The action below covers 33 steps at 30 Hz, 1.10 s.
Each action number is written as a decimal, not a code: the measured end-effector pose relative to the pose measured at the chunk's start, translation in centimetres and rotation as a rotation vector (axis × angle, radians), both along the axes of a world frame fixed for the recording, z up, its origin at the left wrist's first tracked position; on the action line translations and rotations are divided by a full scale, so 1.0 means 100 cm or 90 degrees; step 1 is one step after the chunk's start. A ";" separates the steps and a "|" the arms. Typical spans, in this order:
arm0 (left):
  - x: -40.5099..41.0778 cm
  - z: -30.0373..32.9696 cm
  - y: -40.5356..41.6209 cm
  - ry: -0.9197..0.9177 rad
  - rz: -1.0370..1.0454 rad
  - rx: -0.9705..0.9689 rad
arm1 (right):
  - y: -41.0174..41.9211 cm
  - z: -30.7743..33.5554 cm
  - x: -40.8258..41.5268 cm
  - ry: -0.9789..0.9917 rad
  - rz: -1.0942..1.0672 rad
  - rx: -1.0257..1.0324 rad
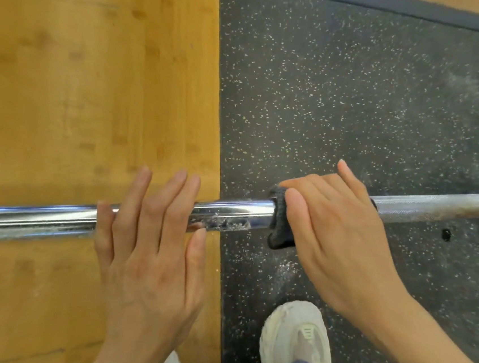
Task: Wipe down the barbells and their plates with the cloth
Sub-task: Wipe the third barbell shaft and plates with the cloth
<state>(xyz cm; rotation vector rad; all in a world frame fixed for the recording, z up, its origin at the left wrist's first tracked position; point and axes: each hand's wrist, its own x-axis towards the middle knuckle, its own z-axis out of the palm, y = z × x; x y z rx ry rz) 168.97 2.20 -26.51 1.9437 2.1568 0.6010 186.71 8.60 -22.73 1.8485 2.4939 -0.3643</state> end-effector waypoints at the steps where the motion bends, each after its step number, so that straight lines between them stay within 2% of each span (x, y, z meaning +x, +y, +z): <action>1: 0.001 -0.001 -0.002 0.004 0.001 0.001 | 0.000 -0.002 -0.010 0.000 0.023 -0.010; 5: 0.002 -0.006 -0.011 0.013 -0.001 0.014 | -0.005 -0.003 -0.021 0.026 0.149 -0.055; 8: 0.004 -0.008 -0.018 0.006 -0.002 0.017 | -0.020 0.003 0.008 0.040 0.125 -0.025; 11: 0.005 -0.011 -0.022 0.020 0.007 0.024 | -0.025 0.002 -0.002 0.055 0.106 -0.016; 14: 0.005 -0.012 -0.026 0.025 0.003 0.033 | -0.023 -0.003 -0.025 0.055 0.178 -0.034; 16: 0.005 -0.013 -0.029 0.037 -0.003 0.031 | -0.022 -0.001 -0.011 0.042 0.208 -0.060; 19: 0.006 -0.015 -0.032 0.041 -0.001 0.031 | -0.028 0.006 0.026 0.031 0.144 -0.046; 21: 0.007 -0.017 -0.032 0.055 0.008 0.038 | -0.028 0.006 0.019 0.028 0.120 -0.043; 24: 0.007 -0.017 -0.032 0.058 0.005 0.043 | -0.027 -0.003 -0.020 0.033 0.180 -0.022; 27: 0.006 -0.018 -0.031 0.068 -0.001 0.034 | -0.031 -0.006 -0.008 0.052 0.207 -0.028; 30: 0.006 -0.019 -0.029 0.065 0.003 0.034 | -0.040 -0.006 0.029 0.050 0.122 0.030; 33: 0.007 -0.020 -0.025 0.065 0.012 0.039 | -0.040 -0.015 0.006 0.080 0.052 0.073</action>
